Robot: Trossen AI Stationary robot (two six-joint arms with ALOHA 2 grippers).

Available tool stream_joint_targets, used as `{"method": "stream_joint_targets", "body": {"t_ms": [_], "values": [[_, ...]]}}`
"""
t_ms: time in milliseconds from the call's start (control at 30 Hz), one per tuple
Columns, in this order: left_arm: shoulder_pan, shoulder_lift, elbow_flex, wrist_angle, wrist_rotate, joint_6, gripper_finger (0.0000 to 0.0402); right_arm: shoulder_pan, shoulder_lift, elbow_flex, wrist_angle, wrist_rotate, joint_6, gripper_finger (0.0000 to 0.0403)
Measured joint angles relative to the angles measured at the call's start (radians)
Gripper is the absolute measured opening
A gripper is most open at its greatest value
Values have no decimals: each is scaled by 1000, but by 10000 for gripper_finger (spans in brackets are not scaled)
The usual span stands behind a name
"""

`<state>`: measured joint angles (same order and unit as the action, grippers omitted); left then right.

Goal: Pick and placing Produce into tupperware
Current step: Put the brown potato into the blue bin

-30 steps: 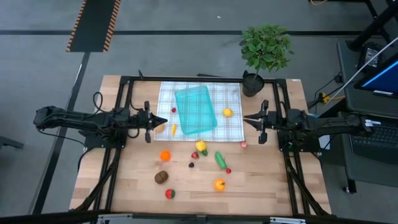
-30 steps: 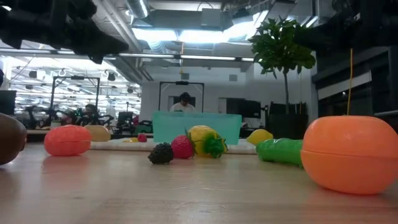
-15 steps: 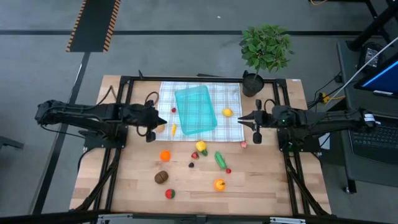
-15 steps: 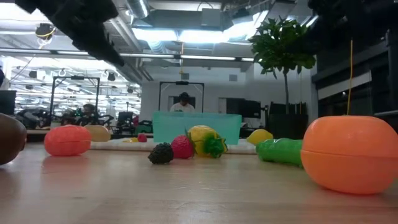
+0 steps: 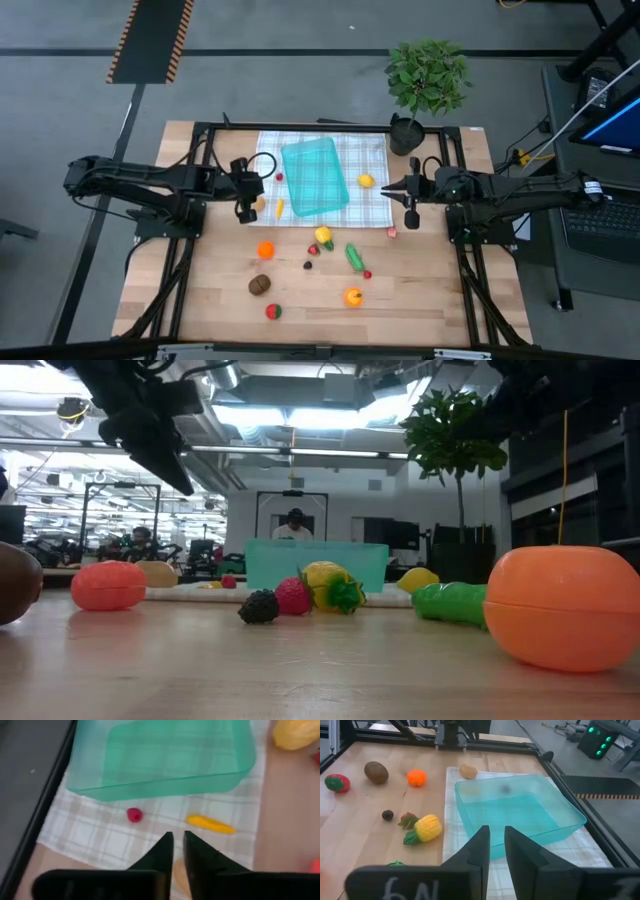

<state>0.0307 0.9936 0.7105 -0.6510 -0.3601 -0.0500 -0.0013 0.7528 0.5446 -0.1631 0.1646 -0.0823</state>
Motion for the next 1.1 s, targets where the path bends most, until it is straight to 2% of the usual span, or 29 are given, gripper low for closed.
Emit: {"method": "stream_joint_targets", "body": {"t_ms": [200,333,433,533,633,767,1100], "values": [[0,2,0,0,-87,-4,129,0,0,0,0,3,22,62],[0,2,0,-15,-101,-48,179,0,0,0,1,3,70,62],[0,2,0,-36,-96,-93,200,0,0,0,1,3,78,62],[0,1,0,-99,-73,-124,209,0,0,0,1,3,77,62],[0,2,0,-181,17,-138,208,0,0,0,1,3,77,62],[-1,2,3,-187,113,-222,205,0,0,0,2,3,74,62],[0,2,3,-187,150,-510,204,0,0,0,2,2,72,62]]}}
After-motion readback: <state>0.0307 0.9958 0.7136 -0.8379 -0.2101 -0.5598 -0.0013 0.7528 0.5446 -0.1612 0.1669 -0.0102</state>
